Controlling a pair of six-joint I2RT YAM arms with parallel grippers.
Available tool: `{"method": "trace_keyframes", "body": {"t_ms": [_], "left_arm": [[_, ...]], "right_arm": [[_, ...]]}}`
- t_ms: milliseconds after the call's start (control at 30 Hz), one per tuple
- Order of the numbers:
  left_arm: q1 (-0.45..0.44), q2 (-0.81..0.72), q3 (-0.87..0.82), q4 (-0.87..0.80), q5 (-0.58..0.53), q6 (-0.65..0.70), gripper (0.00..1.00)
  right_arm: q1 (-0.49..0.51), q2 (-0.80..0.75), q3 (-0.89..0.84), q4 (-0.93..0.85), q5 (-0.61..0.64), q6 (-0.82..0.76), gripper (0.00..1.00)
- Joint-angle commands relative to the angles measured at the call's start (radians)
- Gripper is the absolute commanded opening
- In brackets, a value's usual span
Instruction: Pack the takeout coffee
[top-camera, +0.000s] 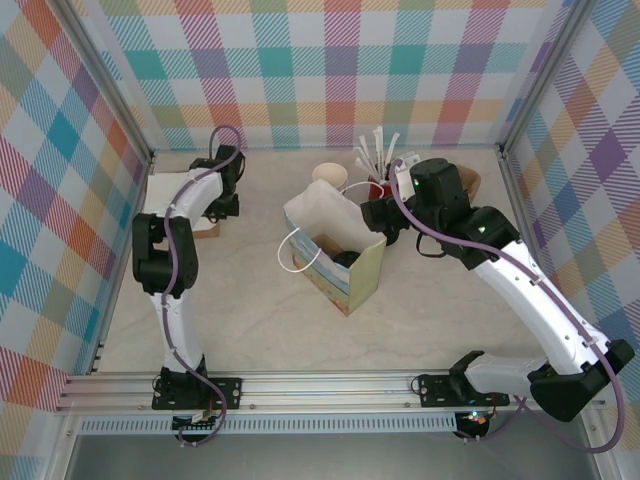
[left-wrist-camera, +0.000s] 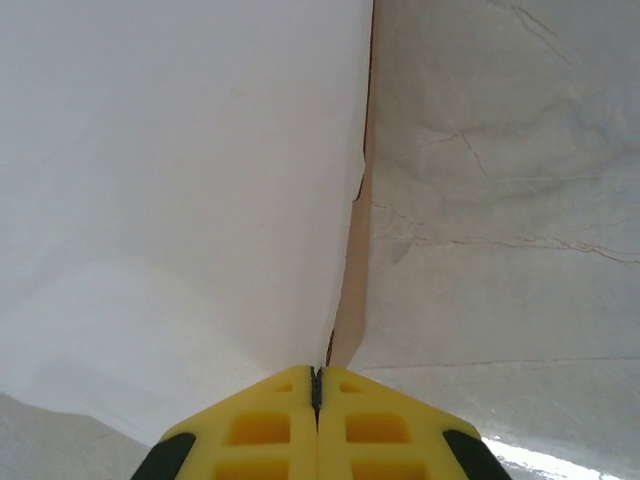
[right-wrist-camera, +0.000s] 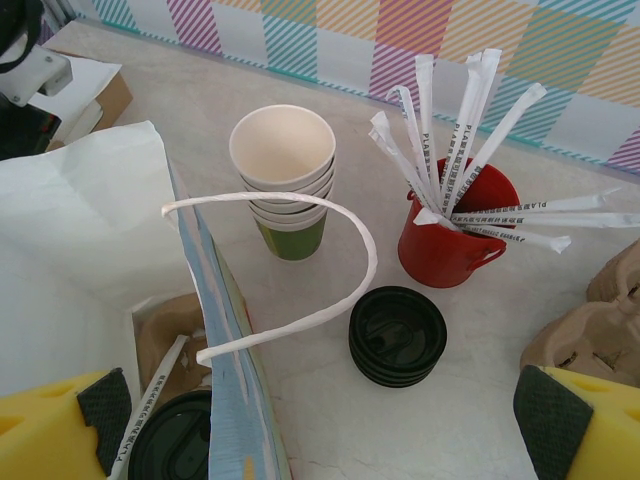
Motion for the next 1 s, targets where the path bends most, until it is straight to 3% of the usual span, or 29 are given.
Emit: {"method": "trace_keyframes", "body": {"t_ms": [0,133,267,467,967], "left_arm": [[0.013,-0.097,0.02,-0.051,0.003,0.006,0.04],[0.019,-0.096,0.035,-0.058,0.052,0.021,0.07],[0.048,-0.075,0.05,-0.065,0.115,0.012,0.0],[0.055,-0.154,0.04,-0.047,0.2,0.018,0.0],[0.053,-0.562,0.036,0.126,0.849,0.034,0.0]], "right_arm": [[-0.008,-0.004,0.01,0.0,-0.008,-0.012,1.0],[-0.007,-0.004,0.008,0.003,-0.007,-0.007,1.0],[-0.008,-0.005,0.006,0.0,-0.004,-0.007,1.0],[-0.008,-0.01,0.003,0.007,-0.036,-0.029,1.0],[-0.007,-0.006,-0.004,0.313,-0.572,-0.133,1.0]]}}
